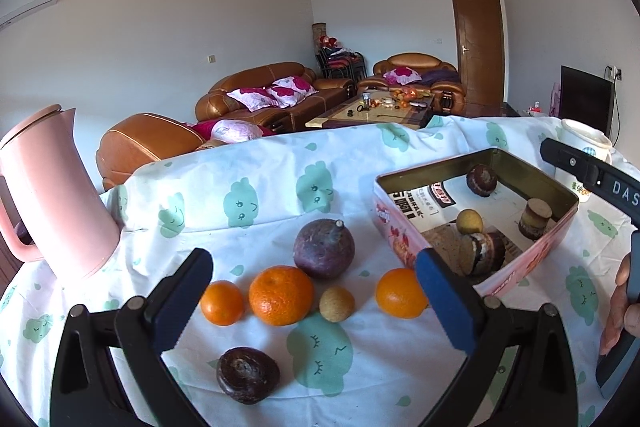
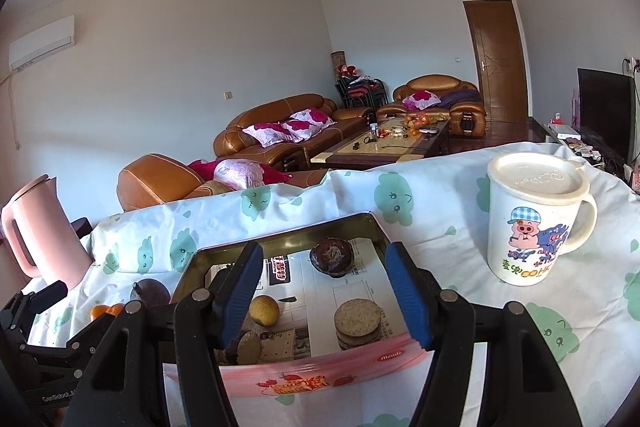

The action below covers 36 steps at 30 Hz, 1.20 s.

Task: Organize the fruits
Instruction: 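Withdraw both tools from the tin toward the remaining fruit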

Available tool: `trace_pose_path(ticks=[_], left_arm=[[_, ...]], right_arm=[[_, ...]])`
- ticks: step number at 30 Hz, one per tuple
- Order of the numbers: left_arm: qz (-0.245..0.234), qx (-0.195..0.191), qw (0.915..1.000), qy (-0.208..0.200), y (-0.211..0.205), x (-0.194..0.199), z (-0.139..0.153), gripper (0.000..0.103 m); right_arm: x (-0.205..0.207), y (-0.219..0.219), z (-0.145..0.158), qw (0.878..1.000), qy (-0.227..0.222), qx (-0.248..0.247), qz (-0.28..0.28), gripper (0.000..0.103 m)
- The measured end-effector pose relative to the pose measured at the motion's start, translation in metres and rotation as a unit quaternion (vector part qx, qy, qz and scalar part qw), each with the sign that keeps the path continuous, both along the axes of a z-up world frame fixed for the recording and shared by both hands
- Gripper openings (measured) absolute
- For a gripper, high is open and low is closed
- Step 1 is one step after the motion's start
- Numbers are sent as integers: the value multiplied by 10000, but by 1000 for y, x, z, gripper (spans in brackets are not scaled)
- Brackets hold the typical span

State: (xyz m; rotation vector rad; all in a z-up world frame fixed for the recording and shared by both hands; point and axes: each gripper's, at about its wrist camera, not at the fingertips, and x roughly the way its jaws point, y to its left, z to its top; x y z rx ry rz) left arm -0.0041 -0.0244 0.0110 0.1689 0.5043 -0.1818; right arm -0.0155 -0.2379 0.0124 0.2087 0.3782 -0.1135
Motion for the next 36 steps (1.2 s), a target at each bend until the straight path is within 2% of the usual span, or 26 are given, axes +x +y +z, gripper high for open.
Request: trace_pose_path(ticks=[7, 13, 17, 21, 23, 25, 28, 31, 34, 36], left_arm=[[-5, -51, 9999, 136, 17, 1, -1, 103], [82, -171, 9994, 305, 44, 7, 3, 103], [273, -353, 9981, 434, 75, 15, 10, 103], [682, -497, 9951, 520, 109, 22, 10, 103], [675, -575, 9941, 626, 121, 23, 7, 101], [417, -694, 9936, 789, 125, 24, 5, 91], [-183, -736, 9913, 1078, 116, 20, -1, 82], [-840, -390, 9861, 1378, 90, 15, -12, 69], [-1194, 64, 9808, 1542, 67, 8, -25, 67], [-1188, 231, 9799, 1585, 57, 8, -32, 67]], right_arm=[[-8, 4, 1, 9999, -56, 3, -106, 65], [-16, 17, 2, 9998, -93, -191, -52, 65], [-19, 31, 3, 9994, -73, -318, 102, 65], [-20, 46, 1, 9989, -9, -276, 368, 65], [-22, 54, 1, 9983, 4, -286, 498, 65], [-22, 63, 0, 9975, 45, -301, 634, 65], [-24, 75, -1, 9959, 93, -384, 815, 65], [-26, 85, 0, 9946, 59, -532, 891, 65], [-28, 91, 0, 9934, 48, -602, 974, 65], [-28, 94, 0, 9928, 65, -645, 1010, 65]])
